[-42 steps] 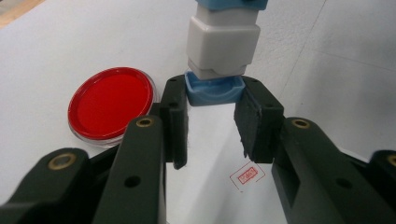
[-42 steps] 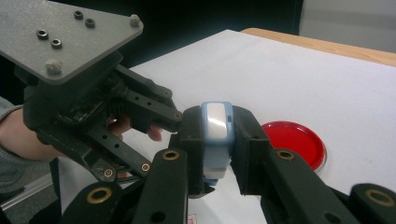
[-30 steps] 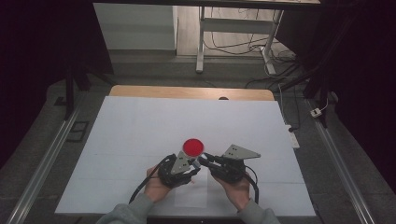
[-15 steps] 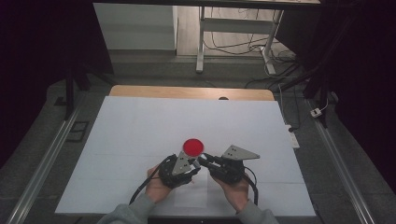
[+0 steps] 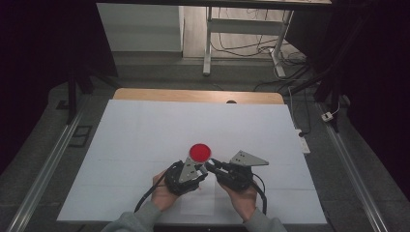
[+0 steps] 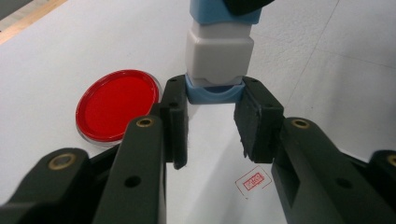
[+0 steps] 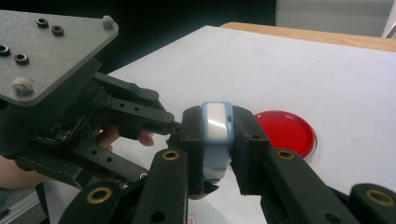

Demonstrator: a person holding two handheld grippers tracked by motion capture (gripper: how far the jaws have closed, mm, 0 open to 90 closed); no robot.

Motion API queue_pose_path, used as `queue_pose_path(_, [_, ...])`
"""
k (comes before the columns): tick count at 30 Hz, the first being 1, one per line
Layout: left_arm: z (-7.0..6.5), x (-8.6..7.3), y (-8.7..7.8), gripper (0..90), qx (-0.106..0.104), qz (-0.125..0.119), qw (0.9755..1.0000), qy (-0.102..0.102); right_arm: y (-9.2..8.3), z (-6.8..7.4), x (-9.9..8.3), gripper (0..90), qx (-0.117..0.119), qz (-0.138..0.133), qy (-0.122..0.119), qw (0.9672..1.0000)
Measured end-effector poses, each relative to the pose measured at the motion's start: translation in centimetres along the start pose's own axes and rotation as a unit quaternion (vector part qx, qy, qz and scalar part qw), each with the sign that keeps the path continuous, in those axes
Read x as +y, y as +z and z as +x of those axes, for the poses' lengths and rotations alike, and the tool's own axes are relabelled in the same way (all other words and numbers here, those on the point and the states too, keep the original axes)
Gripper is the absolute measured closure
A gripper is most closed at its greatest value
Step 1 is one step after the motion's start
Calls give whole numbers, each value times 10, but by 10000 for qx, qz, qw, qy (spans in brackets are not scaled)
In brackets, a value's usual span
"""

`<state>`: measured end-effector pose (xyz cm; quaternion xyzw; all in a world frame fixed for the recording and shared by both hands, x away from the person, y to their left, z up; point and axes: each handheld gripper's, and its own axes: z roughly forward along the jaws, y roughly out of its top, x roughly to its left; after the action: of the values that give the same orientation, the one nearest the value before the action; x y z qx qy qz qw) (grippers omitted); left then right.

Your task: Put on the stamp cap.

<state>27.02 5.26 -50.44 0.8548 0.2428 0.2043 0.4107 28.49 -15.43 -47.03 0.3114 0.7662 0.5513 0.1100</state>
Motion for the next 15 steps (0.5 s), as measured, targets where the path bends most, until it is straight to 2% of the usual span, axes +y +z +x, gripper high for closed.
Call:
queue_pose_path(9, [-1, -1, 0, 650, 46, -28, 10000, 43, 0, 1, 0, 752, -53, -22, 60, 10000])
queue_pose_path(15, [-3, -1, 0, 650, 172, 1, 9998, 136, 0, 0, -1, 751, -49, -47, 132, 9999])
